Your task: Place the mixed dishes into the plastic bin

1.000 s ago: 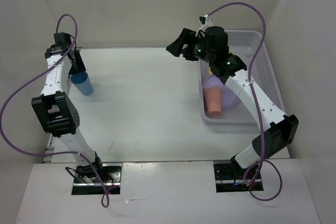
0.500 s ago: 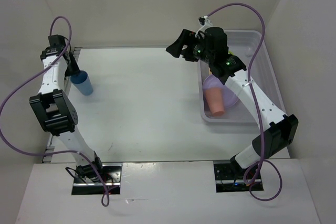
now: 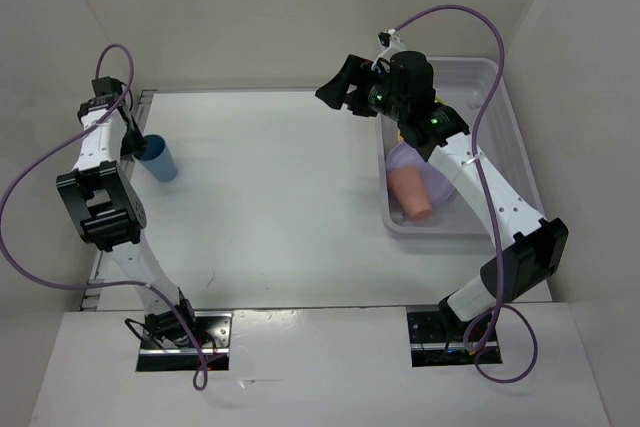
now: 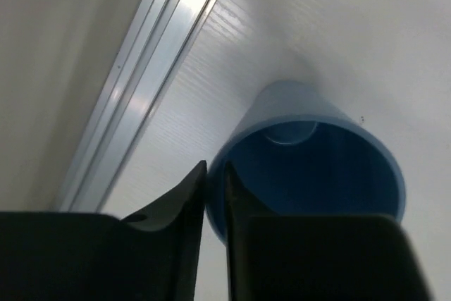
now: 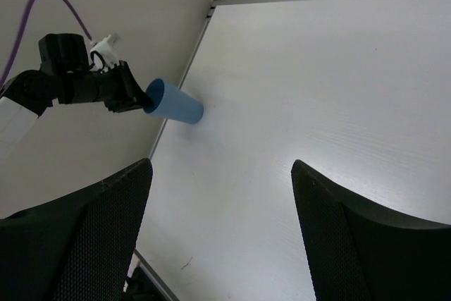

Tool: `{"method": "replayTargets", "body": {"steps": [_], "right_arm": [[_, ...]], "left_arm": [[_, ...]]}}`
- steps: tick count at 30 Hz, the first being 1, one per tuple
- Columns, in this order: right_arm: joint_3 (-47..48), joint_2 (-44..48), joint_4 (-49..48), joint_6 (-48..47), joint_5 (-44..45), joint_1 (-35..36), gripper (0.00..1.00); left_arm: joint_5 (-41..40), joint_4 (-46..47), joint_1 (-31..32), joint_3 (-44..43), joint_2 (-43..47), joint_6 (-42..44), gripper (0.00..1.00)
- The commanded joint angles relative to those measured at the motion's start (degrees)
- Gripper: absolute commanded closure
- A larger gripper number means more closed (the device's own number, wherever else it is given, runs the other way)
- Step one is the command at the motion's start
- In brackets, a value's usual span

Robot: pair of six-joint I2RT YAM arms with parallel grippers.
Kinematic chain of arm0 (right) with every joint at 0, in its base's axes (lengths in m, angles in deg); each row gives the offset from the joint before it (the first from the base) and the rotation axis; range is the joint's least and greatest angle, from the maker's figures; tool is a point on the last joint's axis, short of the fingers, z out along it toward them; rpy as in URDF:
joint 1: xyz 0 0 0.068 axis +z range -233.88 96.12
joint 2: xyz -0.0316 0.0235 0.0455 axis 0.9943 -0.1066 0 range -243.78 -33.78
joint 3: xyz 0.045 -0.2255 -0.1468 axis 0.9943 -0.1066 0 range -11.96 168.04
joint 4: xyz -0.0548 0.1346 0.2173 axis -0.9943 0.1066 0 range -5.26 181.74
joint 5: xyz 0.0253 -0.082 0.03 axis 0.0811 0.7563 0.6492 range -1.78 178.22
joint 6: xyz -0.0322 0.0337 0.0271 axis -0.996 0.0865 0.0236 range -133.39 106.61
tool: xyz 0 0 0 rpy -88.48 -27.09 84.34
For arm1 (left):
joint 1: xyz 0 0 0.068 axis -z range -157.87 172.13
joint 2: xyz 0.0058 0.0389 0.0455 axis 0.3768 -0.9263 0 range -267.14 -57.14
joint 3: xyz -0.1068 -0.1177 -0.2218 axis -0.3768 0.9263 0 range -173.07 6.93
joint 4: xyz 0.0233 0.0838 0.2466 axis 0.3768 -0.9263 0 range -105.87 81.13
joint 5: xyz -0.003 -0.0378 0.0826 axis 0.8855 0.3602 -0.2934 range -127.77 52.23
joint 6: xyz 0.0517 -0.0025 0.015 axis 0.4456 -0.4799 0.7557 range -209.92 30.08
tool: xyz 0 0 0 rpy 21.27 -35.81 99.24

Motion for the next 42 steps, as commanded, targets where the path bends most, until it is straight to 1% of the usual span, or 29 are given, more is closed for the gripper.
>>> {"method": "replayTargets", "body": {"steps": [1,2,3,4,6,9,12,13,16,17,19,20,22,23,24,25,26,27,28,29,33,35,38,42], "right_arm": [[-0.08,0.50,-2.47,-0.91,-0.47,0.49,0.15],[-0.08,0.50,-2.47,-0.91,-0.47,0.49,0.15],[-0.08,0.50,-1.94,-0.91,-0.47,0.49,0.15],[-0.08,0.50,-1.94,-0.91,-0.47,0.49,0.15],[-0.08,0.50,-1.42,-0.91,0.06,0.49,0.15],[-0.08,1.02,-0.80,-0.91,0.59,0.49,0.15],[-0.69,1.02,-0.19,-1.44,0.59,0.49,0.15],[-1.21,1.02,0.51,-2.05,1.19,0.49,0.15],[-2.97,2.25,1.83,-2.58,3.21,0.49,0.15],[-3.50,2.25,2.62,-2.58,3.92,0.49,0.15],[-4.38,3.83,4.73,-3.28,6.82,0.49,0.15],[-5.60,4.36,5.44,-4.07,7.78,0.49,0.15],[-6.66,6.02,6.15,-4.08,10.51,0.49,0.17],[-7.19,6.03,6.93,-4.08,11.04,0.49,0.17],[-7.89,6.55,7.72,-4.08,11.04,0.49,0.23],[-7.90,6.56,8.25,-4.08,11.04,1.01,0.25],[-7.90,6.56,9.04,-3.55,11.04,1.88,0.29],[-7.90,5.69,9.05,-3.55,11.04,2.68,0.35],[-7.90,4.64,9.92,-3.55,12.61,4.51,0.46],[-7.90,4.02,10.62,-2.94,13.32,5.49,0.49],[-7.90,1.38,10.63,-1.36,15.96,9.44,0.49],[-7.38,-0.28,10.63,-1.35,16.49,10.76,0.48],[-7.37,-1.09,11.16,-0.82,19.74,12.43,0.44],[-6.32,-1.70,14.48,1.28,26.94,13.58,0.44]], "left_arm": [[1.22,1.07,-0.76,0.52,-1.11,-0.30,0.80],[1.74,1.07,-0.76,0.52,-1.11,-0.30,0.88],[1.74,1.07,-0.76,0.52,-0.58,-0.30,0.98],[1.74,1.07,-0.76,0.52,-0.58,-0.30,1.00],[3.93,1.07,-0.76,0.52,0.91,-0.30,1.00],[5.17,0.46,1.25,0.52,2.23,0.22,1.00],[7.62,-0.59,5.20,-0.01,4.50,0.22,1.00],[8.24,-0.60,8.17,-0.62,5.21,0.22,1.00],[9.39,-2.35,14.07,-2.81,7.23,-0.56,1.00],[9.39,-2.36,18.27,-3.60,7.85,-1.09,1.00],[10.00,-2.97,22.59,-5.53,7.86,-2.67,1.00],[10.00,-3.58,26.79,-7.89,7.86,-3.37,1.00],[10.00,-3.59,31.12,-10.02,7.25,-4.95,1.00],[9.22,-3.59,35.23,-10.98,6.37,-5.48,1.00],[8.69,-3.59,37.01,-12.73,5.84,-6.10,1.00],[8.69,-3.59,38.68,-13.71,5.31,-6.80,1.00],[8.16,-3.59,41.66,-14.76,3.92,-6.81,1.00],[8.16,-4.20,42.99,-16.95,3.03,-7.42,1.00],[7.64,-4.20,44.31,-18.10,1.46,-7.42,1.00],[7.63,-4.73,46.76,-19.24,0.57,-7.42,1.00],[6.14,-6.22,50.90,-24.08,-2.95,-7.95,1.00],[5.52,-7.01,51.97,-26.27,-3.83,-7.95,1.00],[4.21,-7.54,53.55,-27.34,-5.14,-8.47,1.00],[3.59,-8.07,55.05,-27.34,-5.15,-8.48,1.00]]}}
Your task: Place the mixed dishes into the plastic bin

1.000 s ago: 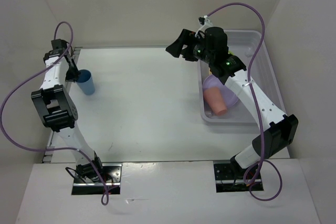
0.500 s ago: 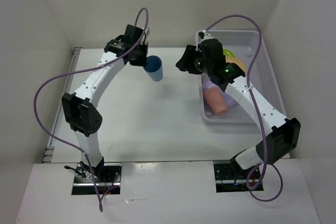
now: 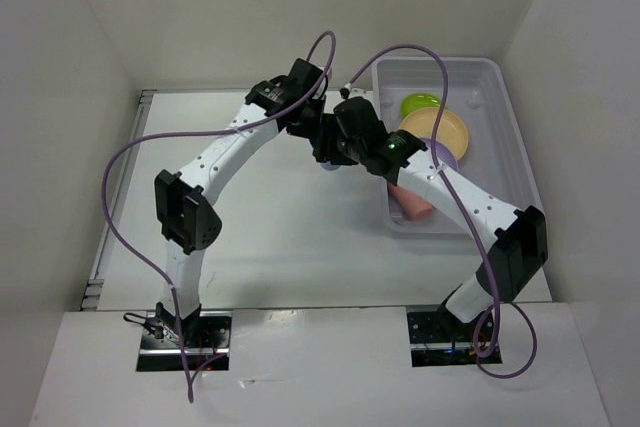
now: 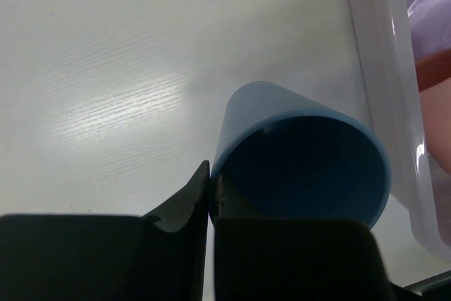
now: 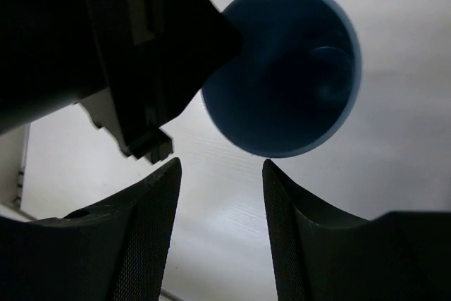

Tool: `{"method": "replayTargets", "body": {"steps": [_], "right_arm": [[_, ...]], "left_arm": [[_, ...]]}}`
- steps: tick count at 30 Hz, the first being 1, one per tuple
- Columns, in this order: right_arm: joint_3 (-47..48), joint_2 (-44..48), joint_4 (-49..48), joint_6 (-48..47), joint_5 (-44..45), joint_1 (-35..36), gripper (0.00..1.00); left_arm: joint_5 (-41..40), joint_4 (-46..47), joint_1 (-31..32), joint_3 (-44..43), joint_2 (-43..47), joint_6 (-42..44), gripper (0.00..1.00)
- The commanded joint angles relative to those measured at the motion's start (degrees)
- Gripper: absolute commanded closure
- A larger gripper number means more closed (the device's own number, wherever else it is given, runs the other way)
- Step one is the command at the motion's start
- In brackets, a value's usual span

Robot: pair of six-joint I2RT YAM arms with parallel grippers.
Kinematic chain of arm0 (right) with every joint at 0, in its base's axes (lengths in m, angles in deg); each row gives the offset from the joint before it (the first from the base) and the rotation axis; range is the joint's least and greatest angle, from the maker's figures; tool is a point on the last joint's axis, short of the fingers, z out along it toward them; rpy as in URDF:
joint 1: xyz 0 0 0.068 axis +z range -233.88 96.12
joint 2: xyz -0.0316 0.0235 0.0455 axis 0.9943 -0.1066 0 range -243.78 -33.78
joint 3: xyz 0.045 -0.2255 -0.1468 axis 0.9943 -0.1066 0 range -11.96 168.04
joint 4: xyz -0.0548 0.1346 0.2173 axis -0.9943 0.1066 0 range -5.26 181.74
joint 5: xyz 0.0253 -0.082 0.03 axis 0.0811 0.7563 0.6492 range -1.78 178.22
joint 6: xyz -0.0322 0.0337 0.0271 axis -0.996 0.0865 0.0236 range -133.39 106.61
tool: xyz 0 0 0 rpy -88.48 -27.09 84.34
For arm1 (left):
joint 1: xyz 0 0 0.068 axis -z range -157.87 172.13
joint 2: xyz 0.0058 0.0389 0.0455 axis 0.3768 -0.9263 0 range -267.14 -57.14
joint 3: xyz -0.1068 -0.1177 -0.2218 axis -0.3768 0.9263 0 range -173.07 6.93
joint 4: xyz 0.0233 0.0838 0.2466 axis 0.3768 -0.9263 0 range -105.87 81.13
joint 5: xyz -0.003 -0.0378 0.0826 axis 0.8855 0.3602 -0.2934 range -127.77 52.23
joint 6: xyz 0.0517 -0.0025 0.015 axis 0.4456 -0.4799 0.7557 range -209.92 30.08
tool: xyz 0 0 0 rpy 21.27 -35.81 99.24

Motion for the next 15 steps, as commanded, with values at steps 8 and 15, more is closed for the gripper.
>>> {"method": "replayTargets", "body": {"steps": [8,15], "right_arm": [[1.55,2.66,3.05,2.21,12.13,0.86,0.44],[2.60,0.73,2.43,2.73,17.31,0.86,0.44]], "left_arm": [[-2.27,-0.55,1.48,-2.14,0.80,-1.55,1.00],[-2.80,-1.17,2.01,-1.52,2.64,-2.07,1.00]]}}
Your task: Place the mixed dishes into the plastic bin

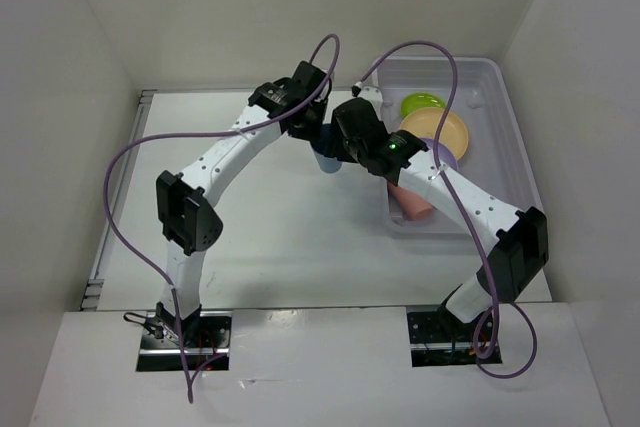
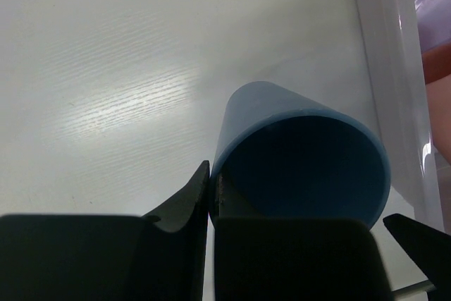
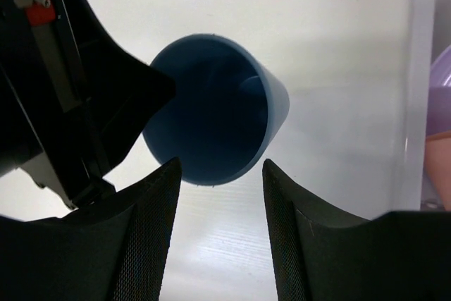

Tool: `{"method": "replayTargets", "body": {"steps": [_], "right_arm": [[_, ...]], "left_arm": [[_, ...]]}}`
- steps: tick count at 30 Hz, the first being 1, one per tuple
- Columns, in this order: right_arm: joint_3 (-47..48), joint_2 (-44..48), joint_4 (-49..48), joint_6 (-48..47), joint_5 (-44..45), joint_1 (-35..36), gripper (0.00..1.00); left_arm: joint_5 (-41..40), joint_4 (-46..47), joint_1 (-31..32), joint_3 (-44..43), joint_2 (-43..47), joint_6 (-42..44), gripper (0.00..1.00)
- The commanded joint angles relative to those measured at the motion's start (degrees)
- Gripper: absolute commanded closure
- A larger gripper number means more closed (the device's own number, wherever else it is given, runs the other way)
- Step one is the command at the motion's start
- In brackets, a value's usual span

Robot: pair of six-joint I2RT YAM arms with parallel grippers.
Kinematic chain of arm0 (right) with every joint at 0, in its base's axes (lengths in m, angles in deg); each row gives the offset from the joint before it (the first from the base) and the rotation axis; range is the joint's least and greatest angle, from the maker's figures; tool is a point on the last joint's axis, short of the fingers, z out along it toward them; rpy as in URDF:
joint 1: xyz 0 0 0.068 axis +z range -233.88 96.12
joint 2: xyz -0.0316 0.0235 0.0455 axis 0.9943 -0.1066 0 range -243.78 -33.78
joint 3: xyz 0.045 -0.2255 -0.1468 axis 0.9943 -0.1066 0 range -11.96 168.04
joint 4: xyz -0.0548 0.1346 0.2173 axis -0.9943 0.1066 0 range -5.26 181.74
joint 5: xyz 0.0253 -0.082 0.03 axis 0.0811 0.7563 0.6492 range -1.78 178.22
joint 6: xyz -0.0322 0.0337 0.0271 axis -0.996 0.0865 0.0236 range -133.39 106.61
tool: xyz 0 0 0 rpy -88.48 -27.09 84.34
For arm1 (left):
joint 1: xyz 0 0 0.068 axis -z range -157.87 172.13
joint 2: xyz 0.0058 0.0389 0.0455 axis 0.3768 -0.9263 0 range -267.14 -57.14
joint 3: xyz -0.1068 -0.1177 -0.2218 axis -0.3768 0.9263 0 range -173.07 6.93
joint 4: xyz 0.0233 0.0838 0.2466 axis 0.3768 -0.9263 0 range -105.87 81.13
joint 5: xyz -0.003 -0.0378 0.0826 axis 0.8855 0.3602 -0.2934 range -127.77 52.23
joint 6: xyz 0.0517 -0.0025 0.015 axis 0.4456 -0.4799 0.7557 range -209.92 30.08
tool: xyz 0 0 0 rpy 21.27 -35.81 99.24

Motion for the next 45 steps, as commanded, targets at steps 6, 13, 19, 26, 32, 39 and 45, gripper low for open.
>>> {"method": "replayTargets", "body": {"steps": [6,13,19,26,32,39,45], "right_arm": [[3.79,-4.14,-0.68,2.26,7.04,0.51,0.49],[3.18,-6.52,-1.38,3.32,8.09,0.51,0.55],[2.04,-5.91,-2.52,5.86,8.09,-0.72,0.93],[2.56,-3.80,-3.22,5.26,3.18,-3.00,1.00],[2.56,-3.80,-3.22,5.25,0.97,-4.15,1.00],[1.51,-2.57,-1.99,4.72,3.26,-11.61,1.00],[0.98,1.55,0.81,2.97,7.03,-18.55,1.00]], "left_arm": [[-0.98,0.25,0.39,0.76,5.05,-1.84,1.00],[-0.46,1.84,-0.14,3.66,7.08,-1.84,1.00],[1.30,3.42,-1.36,5.60,9.27,-1.84,1.00],[2.53,6.49,-3.91,9.46,11.29,-1.84,0.03],[4.11,9.75,-4.44,11.49,14.37,-3.68,0.00],[5.69,17.29,-6.98,18.33,25.07,-6.84,0.00],[10.08,24.51,-10.67,24.75,36.51,-9.30,0.00]]}}
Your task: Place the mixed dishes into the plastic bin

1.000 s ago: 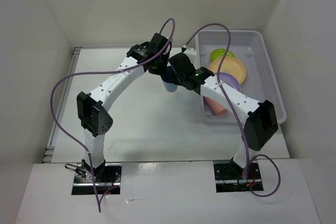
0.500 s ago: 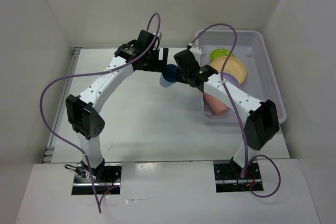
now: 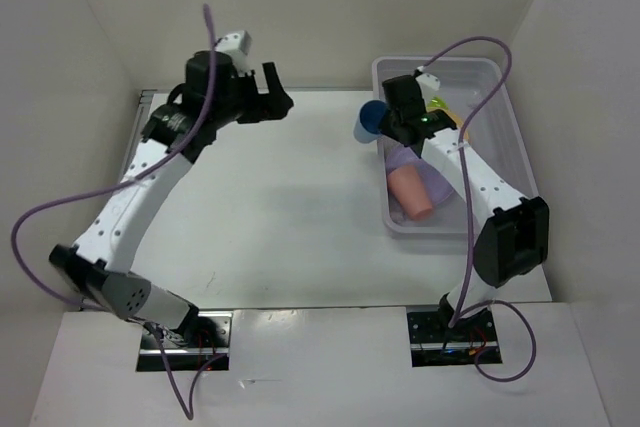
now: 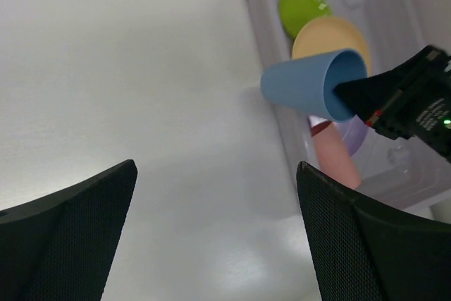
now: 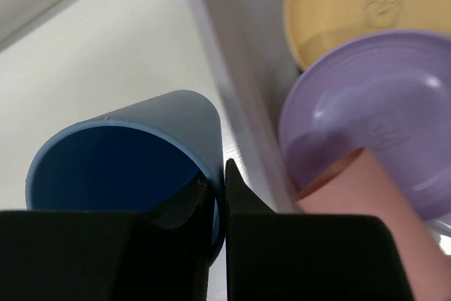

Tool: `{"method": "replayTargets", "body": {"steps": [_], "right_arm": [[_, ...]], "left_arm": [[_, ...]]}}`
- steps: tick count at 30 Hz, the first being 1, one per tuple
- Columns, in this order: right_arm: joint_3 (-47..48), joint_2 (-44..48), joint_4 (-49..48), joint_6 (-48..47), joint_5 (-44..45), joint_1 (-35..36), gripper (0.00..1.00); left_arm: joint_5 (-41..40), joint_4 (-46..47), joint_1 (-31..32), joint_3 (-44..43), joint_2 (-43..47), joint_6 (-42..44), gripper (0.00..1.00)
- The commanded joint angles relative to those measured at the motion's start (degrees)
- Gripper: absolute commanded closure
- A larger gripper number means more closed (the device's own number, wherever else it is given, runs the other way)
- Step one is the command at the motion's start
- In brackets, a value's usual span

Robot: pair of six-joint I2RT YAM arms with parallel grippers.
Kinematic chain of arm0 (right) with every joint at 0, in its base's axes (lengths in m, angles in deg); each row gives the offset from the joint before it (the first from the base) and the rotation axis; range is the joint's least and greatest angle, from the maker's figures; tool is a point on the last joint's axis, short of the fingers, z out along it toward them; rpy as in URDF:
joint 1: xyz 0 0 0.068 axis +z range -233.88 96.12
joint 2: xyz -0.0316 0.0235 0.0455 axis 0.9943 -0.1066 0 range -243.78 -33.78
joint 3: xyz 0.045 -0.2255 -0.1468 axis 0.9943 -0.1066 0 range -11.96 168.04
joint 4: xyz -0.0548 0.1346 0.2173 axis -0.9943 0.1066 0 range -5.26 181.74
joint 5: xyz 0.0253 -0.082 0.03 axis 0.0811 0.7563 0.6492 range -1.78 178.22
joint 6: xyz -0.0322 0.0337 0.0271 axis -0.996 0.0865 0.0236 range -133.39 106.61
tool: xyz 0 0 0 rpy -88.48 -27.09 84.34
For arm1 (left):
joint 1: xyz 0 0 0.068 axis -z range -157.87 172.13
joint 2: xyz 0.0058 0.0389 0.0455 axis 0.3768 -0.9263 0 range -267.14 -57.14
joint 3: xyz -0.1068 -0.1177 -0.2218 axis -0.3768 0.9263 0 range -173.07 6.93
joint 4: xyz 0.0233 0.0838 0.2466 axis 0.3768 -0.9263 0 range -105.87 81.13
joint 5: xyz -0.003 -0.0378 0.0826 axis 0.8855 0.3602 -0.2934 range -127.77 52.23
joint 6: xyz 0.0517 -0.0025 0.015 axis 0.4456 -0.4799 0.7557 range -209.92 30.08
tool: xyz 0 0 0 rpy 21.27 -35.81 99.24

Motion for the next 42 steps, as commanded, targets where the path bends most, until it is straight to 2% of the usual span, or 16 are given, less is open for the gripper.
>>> {"method": "replayTargets", "body": {"steps": [1,4,9,15,22,25,33,35,40,42], "right_arm": [[-0.09,6.67,1.84,-1.17,6.11,-2.58,1.00],[-0.09,9.58,5.09,-2.22,9.81,-7.50,1.00],[-1.41,13.53,6.41,-4.06,8.50,-20.05,1.00],[0.44,12.49,12.13,-6.00,6.32,-28.76,1.00],[-4.82,12.48,15.82,-8.10,5.08,-36.32,1.00],[-7.55,12.48,15.83,-8.64,1.66,-39.31,1.00],[-12.31,8.09,14.68,-9.78,-2.30,-40.56,1.00],[-12.31,8.09,14.07,-10.39,-3.71,-41.08,0.88],[-12.31,7.57,14.07,-10.92,-5.03,-41.61,0.69],[-12.31,7.56,14.07,-10.92,-5.56,-41.61,0.57]], "left_arm": [[2.79,7.50,-2.46,1.94,7.06,-2.18,0.00],[4.20,7.51,-5.36,3.87,10.31,-2.18,0.00],[8.32,8.13,-8.88,7.03,11.73,-1.66,0.00],[12.28,8.13,-10.72,8.09,10.06,0.09,0.00],[15.26,8.65,-11.25,8.62,8.30,1.85,0.00],[16.75,8.65,-11.26,8.62,7.60,2.39,0.00],[20.45,8.65,-11.78,9.76,6.36,2.91,0.00],[21.59,8.65,-11.78,10.37,6.36,3.52,0.00],[25.02,5.58,-12.31,10.38,4.53,4.67,0.00],[25.03,5.05,-12.31,10.38,4.52,5.29,0.00]]}}
